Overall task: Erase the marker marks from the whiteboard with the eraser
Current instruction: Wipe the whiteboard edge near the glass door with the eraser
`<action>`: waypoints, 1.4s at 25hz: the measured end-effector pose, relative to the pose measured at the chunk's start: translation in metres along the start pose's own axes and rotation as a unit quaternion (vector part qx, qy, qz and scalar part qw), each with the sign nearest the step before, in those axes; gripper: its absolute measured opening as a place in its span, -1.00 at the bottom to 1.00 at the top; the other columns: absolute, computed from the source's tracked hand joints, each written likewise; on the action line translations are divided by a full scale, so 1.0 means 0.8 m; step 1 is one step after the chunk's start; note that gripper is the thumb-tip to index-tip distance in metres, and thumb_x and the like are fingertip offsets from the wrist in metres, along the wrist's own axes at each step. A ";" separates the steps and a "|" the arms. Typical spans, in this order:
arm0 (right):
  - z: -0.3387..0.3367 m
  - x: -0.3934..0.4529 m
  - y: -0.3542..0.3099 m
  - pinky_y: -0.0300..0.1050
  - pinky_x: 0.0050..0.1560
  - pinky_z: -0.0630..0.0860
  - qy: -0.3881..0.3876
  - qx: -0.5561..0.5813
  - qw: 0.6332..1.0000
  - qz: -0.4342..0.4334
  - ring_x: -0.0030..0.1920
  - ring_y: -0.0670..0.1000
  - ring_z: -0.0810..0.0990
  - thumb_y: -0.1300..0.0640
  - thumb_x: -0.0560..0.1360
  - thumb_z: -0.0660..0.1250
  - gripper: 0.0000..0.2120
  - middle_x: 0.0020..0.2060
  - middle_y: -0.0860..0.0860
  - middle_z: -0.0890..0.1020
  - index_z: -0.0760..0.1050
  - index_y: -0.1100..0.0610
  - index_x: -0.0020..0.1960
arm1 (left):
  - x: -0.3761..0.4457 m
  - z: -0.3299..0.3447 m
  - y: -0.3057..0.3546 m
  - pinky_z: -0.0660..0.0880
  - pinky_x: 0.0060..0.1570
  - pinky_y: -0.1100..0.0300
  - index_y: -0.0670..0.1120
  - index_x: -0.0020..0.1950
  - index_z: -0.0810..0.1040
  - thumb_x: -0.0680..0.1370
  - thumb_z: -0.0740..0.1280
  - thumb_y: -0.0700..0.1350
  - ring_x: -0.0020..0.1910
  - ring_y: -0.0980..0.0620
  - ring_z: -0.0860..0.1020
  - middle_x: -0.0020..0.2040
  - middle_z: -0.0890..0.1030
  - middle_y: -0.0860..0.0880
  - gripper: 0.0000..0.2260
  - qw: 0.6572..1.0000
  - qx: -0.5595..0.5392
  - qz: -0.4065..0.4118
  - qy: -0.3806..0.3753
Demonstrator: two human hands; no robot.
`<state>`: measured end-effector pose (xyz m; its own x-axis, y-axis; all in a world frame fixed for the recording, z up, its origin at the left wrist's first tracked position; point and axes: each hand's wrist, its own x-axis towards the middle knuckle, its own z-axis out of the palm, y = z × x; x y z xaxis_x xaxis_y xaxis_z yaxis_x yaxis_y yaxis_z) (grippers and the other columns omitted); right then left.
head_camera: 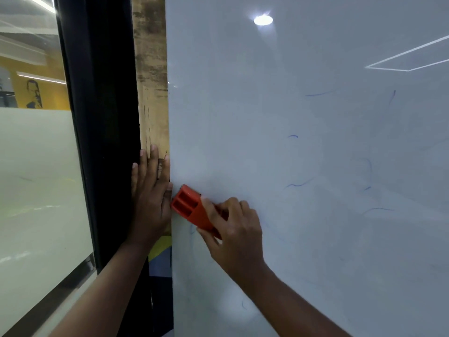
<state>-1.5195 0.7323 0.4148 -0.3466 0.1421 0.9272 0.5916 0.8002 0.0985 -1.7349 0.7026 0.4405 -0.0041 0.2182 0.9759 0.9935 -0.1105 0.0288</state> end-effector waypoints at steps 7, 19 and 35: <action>-0.056 0.019 0.070 0.01 -0.13 0.55 0.096 0.032 0.984 0.149 -0.07 0.06 0.52 -0.10 0.41 0.60 -0.39 -0.04 -0.01 0.52 0.57 -0.02 0.42 | -0.028 0.007 0.001 -0.12 0.68 -0.17 -0.21 0.69 0.14 0.75 0.07 -0.20 0.73 -0.22 -0.04 0.72 0.08 -0.25 -0.51 1.000 0.006 -0.006 -0.003; 0.019 -0.086 -0.008 -0.02 -0.13 0.38 -0.037 0.006 0.998 0.053 -0.09 0.10 0.48 -0.09 0.45 0.55 -0.38 -0.02 0.06 0.53 0.51 -0.03 0.47 | -0.070 0.008 0.000 -0.18 0.69 -0.12 -0.20 0.72 0.04 0.73 0.11 -0.20 0.73 -0.17 -0.09 0.73 -0.02 -0.16 -0.45 0.998 0.040 -0.010 -0.047; -0.040 -0.084 0.068 0.03 -0.07 0.60 0.116 0.036 0.961 0.249 -0.03 0.03 0.47 -0.05 0.47 0.59 -0.35 -0.02 0.07 0.48 0.49 0.09 0.49 | -0.162 0.013 0.004 -0.20 0.69 -0.12 -0.19 0.73 0.00 0.75 0.05 -0.16 0.73 -0.17 -0.14 0.75 -0.17 -0.07 -0.46 0.994 0.031 -0.030 -0.104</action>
<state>-1.4402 0.7476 0.3693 0.1438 0.3911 0.9090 0.5868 0.7060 -0.3966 -1.7297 0.6843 0.3115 -0.0463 0.4197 0.9065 0.9972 -0.0331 0.0663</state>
